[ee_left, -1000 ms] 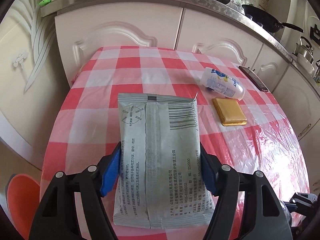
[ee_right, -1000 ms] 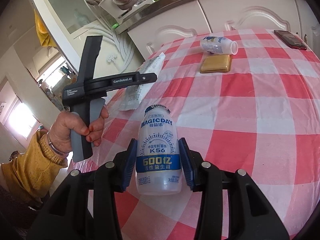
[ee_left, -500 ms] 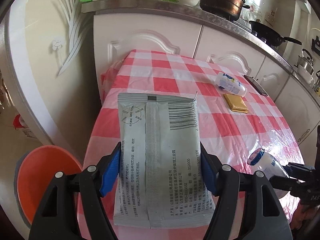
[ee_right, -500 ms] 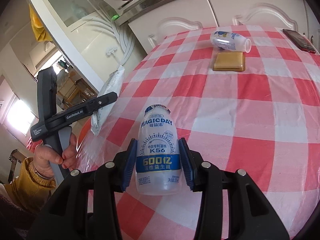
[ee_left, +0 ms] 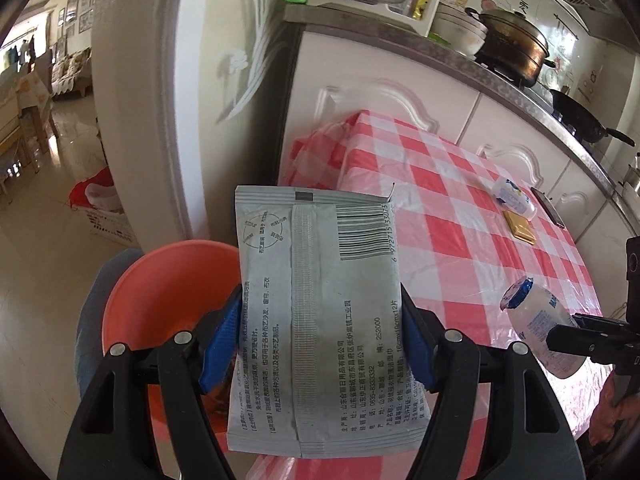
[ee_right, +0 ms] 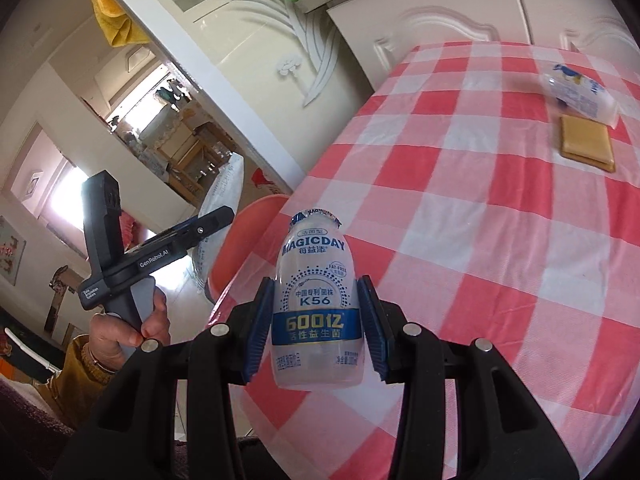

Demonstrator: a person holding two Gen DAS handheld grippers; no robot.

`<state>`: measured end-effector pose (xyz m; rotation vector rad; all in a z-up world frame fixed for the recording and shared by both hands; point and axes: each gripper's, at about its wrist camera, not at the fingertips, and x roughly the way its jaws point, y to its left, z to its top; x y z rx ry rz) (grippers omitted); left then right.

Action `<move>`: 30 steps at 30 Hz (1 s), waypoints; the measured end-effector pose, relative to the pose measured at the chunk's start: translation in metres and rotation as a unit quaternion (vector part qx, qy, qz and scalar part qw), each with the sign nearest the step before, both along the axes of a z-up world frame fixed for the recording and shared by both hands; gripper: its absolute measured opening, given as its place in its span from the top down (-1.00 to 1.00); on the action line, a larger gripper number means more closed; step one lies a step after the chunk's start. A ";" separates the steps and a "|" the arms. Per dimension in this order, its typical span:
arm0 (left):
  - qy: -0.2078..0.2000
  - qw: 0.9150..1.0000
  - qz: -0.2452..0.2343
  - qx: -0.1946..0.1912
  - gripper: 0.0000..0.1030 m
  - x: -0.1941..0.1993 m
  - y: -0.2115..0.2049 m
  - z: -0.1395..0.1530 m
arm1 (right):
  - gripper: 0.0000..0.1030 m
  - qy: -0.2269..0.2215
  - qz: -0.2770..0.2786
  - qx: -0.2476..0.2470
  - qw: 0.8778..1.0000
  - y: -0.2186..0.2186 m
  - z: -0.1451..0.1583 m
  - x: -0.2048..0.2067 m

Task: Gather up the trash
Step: 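Carry the yogurt bottle and grey packet over the orange bucket with both grippers, then open both grippers to drop the bottle and packet into the bucket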

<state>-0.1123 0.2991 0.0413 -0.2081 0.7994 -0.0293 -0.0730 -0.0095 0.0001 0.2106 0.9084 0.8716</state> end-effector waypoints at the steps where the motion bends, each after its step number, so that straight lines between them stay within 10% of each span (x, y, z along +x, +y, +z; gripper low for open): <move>1: 0.003 1.000 0.009 -0.003 -0.38 -0.003 0.008 -0.002 | 0.15 0.000 0.009 -0.001 1.000 0.010 0.003 0.001; 30: 0.049 0.990 0.113 -0.076 -0.39 -0.023 0.107 -0.065 | 0.15 0.037 0.135 -0.056 0.989 0.207 0.000 0.040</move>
